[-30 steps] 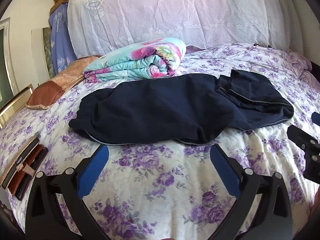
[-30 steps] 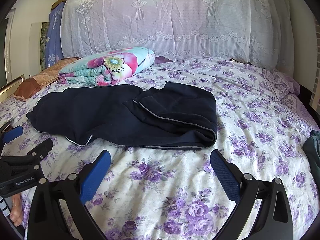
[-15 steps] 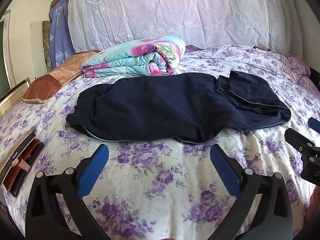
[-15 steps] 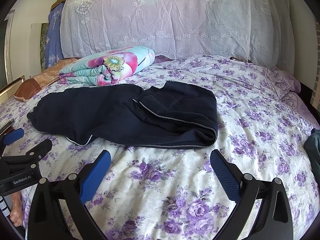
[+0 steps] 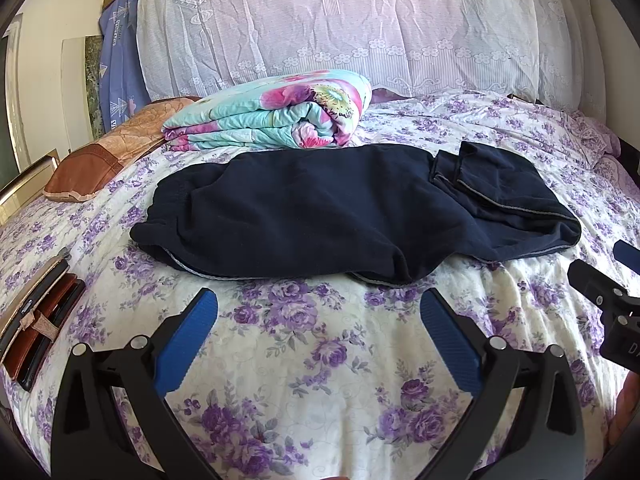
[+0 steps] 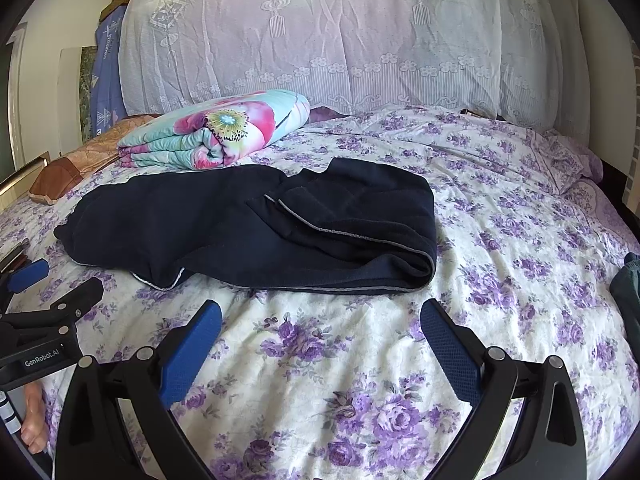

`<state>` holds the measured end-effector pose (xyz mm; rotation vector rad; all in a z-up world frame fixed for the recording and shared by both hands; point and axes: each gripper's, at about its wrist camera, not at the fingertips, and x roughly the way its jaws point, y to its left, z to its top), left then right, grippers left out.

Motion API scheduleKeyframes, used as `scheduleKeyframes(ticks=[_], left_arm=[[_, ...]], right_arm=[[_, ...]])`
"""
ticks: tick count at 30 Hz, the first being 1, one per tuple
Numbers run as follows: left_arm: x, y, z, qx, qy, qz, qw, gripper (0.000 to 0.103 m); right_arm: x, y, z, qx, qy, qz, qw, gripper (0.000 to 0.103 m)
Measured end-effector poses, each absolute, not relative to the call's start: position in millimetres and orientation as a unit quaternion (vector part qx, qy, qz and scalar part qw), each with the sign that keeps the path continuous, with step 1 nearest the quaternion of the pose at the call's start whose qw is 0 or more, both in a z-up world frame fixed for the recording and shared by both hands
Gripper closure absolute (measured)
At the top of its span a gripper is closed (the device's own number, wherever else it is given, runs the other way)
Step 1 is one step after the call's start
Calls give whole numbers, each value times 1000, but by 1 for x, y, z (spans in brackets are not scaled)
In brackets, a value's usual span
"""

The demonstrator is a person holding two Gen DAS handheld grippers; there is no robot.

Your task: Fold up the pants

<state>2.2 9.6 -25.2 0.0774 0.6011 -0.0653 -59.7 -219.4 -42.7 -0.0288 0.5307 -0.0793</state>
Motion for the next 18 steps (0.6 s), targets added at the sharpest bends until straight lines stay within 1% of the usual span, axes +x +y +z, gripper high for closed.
scheduleKeyframes(ticks=[18], left_arm=[[2, 10, -25, 38, 297, -32, 954, 4]], right_arm=[[-59, -219, -46, -10, 266, -37, 963, 3]])
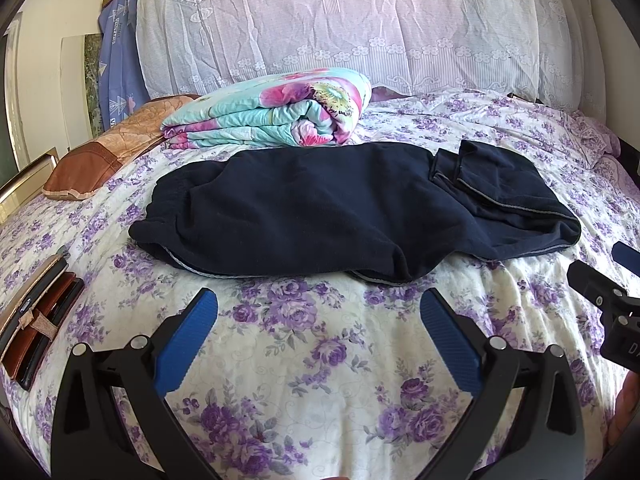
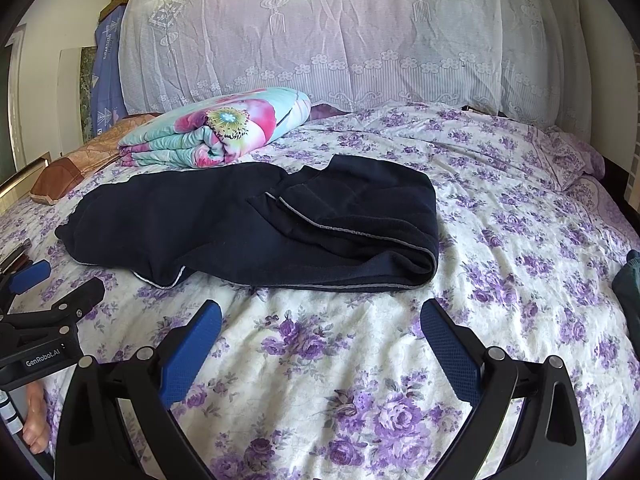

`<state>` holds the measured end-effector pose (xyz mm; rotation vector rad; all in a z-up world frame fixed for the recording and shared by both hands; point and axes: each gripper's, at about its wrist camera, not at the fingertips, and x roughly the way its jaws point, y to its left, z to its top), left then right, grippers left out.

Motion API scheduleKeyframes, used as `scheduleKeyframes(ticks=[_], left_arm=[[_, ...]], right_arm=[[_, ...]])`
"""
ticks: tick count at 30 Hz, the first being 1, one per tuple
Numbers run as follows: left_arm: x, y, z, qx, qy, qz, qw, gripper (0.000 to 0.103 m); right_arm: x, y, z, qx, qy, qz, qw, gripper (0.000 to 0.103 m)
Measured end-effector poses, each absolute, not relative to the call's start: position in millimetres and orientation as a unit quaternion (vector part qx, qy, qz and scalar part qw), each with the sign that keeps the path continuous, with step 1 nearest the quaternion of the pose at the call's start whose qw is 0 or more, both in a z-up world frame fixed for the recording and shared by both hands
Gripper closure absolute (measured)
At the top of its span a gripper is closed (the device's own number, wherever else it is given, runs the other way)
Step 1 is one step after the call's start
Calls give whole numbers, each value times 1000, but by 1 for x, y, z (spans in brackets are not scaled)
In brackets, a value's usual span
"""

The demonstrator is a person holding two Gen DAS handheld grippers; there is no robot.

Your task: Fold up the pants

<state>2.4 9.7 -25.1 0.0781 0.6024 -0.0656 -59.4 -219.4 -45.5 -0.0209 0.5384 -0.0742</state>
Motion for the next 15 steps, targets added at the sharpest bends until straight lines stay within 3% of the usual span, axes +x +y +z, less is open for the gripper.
scheduleKeyframes(ticks=[15], left_arm=[[3, 10, -24, 38, 297, -32, 954, 4]], right_arm=[[-60, -220, -48, -8, 269, -35, 962, 3]])
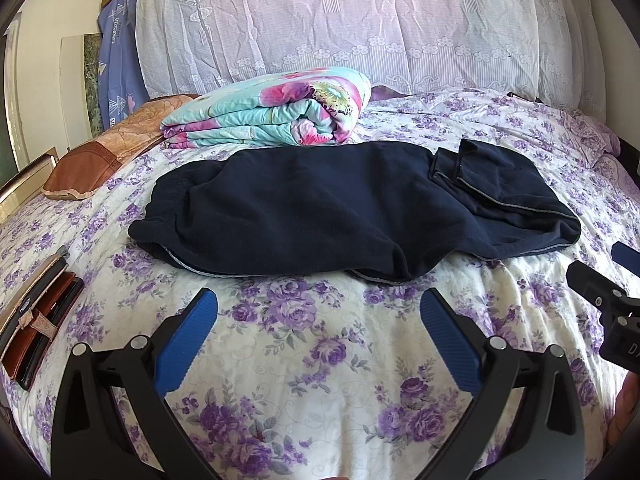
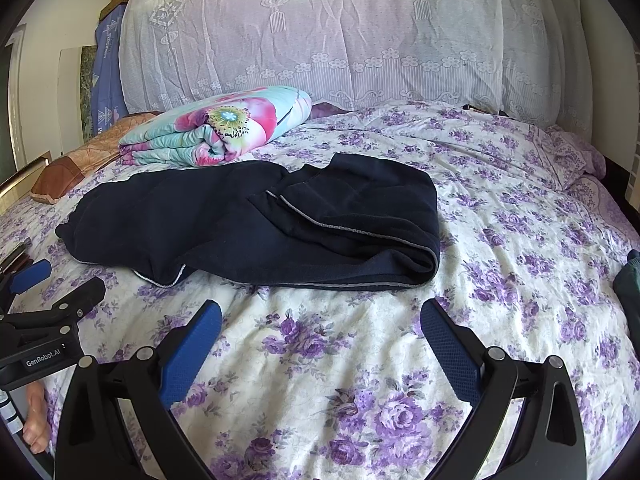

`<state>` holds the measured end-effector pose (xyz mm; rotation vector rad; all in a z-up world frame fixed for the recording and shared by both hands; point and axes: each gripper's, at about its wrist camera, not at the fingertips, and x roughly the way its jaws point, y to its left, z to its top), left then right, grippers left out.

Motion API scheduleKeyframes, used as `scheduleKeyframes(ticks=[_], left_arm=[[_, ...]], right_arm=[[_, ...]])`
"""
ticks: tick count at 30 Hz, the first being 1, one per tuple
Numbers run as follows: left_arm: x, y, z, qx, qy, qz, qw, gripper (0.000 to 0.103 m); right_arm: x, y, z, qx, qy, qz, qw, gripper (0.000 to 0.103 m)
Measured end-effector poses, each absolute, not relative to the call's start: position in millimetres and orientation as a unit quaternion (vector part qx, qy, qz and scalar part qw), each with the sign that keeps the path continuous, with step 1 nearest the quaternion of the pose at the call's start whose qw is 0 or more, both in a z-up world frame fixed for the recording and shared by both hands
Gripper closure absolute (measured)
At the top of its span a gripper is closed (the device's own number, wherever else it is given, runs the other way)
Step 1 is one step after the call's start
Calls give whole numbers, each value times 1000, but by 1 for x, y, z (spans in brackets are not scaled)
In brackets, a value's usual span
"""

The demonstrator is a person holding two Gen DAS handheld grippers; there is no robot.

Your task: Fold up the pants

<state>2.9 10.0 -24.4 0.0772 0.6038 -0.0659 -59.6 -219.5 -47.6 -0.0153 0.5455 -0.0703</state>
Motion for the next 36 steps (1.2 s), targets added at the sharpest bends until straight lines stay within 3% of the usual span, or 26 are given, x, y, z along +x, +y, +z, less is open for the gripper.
scheduleKeyframes(ticks=[11, 18, 21, 27, 33, 36], left_arm=[[3, 10, -26, 37, 305, -36, 951, 4], [28, 29, -49, -41, 402, -59, 913, 4], [34, 37, -54, -60, 418, -56, 905, 4], [28, 1, -66, 103, 453, -31, 885, 4], [26, 24, -56, 55, 486, -107, 866, 4], [41, 58, -46, -49, 495, -167, 851, 4]], right_arm=[[-56, -220, -52, -4, 284, -31, 958, 3], [-27, -249, -88, 87, 406, -30, 909, 3], [-37, -257, -89, 125, 387, -16, 913, 3], [-44, -251, -88, 111, 401, -3, 909, 3], [-42, -282, -83, 198, 372, 42, 906, 3], [-43, -291, -83, 236, 358, 57, 902, 3]])
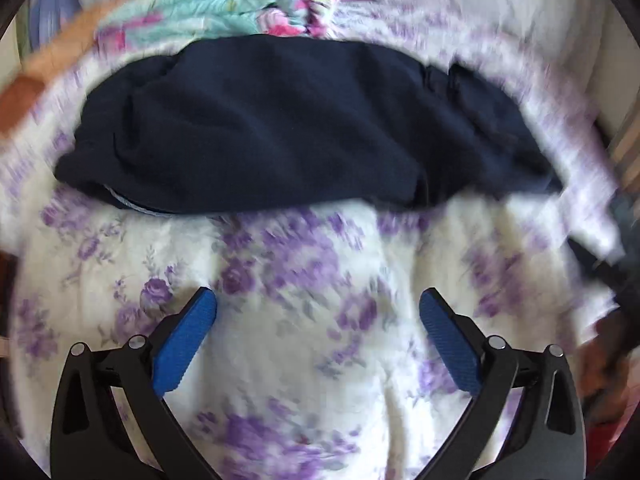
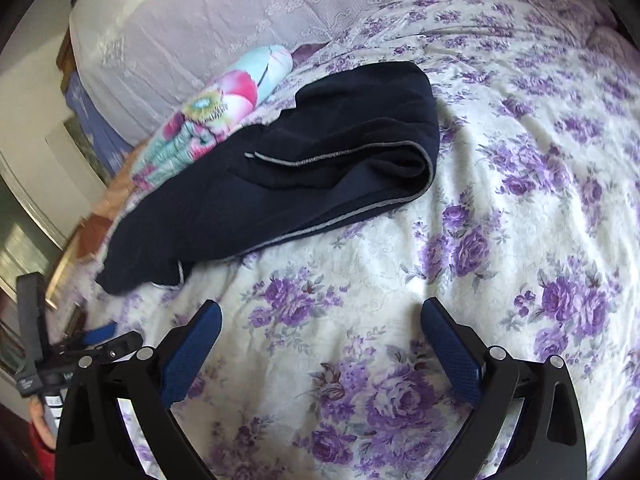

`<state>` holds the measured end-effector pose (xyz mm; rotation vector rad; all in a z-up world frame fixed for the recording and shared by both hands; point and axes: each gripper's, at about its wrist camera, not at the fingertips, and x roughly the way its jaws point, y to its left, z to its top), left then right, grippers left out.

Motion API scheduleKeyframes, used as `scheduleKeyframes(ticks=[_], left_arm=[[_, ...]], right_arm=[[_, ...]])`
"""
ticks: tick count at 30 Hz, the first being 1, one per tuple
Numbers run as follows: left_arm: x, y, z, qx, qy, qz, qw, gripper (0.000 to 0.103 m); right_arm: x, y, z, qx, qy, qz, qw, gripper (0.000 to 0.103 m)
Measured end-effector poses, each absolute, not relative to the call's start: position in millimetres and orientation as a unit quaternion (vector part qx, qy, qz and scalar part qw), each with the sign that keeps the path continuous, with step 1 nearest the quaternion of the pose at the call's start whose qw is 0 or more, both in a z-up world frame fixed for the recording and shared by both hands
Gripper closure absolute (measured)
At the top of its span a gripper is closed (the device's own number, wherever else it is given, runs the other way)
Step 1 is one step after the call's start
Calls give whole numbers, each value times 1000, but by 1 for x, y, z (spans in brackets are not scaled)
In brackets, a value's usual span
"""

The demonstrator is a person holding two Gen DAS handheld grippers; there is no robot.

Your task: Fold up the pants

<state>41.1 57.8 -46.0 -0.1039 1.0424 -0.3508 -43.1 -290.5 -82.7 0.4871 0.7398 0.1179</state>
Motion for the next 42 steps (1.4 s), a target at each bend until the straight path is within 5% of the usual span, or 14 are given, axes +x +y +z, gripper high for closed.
scheduleKeyframes(ticks=[7, 22, 24, 26, 28, 30, 33, 42], left_arm=[[102, 154, -65, -388, 482, -210, 757, 4], [156, 140, -52, -338, 418, -154, 829, 5], [158, 140, -51, -329, 421, -155, 831, 5], [157, 138, -51, -316, 426, -152, 834, 6], [150, 137, -50, -298, 428, -140, 842, 15], [148, 135, -49, -277, 428, -126, 851, 53], [133, 141, -45, -286, 407, -140, 856, 76], [62, 98, -26, -278, 413, -259, 828, 79]], right_arm=[[-16, -309, -78, 297, 354, 45, 886, 3], [102, -333, -78, 290, 326, 10, 900, 5], [102, -333, -76, 283, 326, 17, 902, 26], [101, -342, -84, 303, 332, 15, 893, 63], [96, -356, -90, 343, 329, 28, 879, 79], [88, -366, -93, 371, 321, 46, 870, 87], [62, -372, -82, 383, 298, 62, 872, 90], [-114, -425, -42, 322, 265, 43, 908, 91]])
